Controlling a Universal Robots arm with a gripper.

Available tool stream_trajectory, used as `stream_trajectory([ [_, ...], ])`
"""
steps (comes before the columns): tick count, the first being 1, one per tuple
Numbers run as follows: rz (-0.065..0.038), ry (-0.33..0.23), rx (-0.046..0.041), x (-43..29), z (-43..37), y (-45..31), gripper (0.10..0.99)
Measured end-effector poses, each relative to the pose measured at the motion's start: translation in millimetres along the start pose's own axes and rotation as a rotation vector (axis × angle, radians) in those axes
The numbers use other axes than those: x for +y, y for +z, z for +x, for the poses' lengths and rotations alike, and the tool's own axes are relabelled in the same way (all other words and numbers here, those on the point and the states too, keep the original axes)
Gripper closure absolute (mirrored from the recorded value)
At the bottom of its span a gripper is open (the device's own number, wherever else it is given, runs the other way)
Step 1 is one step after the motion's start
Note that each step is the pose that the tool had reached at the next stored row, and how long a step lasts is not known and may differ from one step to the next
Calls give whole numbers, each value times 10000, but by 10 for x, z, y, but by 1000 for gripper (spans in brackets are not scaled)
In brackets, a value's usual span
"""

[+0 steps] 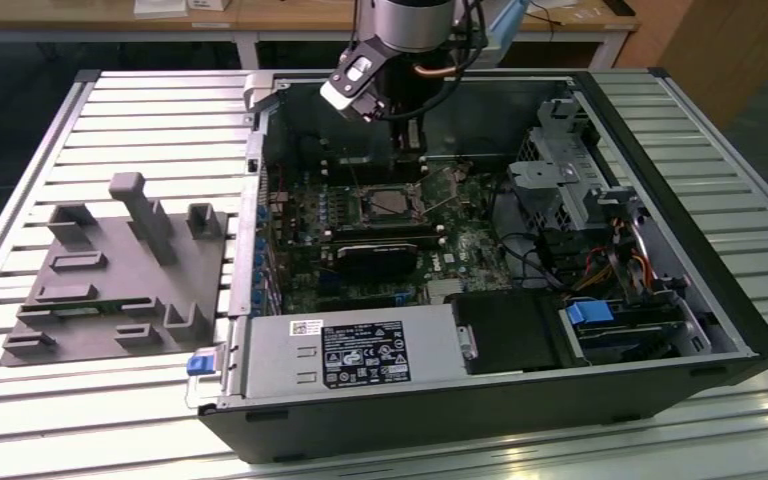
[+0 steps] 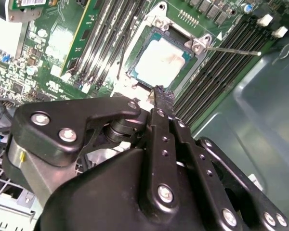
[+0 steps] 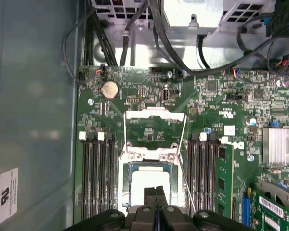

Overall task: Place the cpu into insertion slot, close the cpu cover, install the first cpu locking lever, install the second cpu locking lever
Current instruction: 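Close the cpu cover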

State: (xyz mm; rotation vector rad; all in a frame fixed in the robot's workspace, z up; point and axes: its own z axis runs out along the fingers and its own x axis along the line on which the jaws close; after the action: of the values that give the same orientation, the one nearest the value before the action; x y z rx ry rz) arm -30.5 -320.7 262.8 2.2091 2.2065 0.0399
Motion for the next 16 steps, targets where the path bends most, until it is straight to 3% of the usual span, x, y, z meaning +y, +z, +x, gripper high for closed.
stream_trajectory([
  [8,1,-1,0,186,40,6,984],
  [9,1,0,0,242,54,8,984],
  [16,1,0,0,430,109,14,984],
])
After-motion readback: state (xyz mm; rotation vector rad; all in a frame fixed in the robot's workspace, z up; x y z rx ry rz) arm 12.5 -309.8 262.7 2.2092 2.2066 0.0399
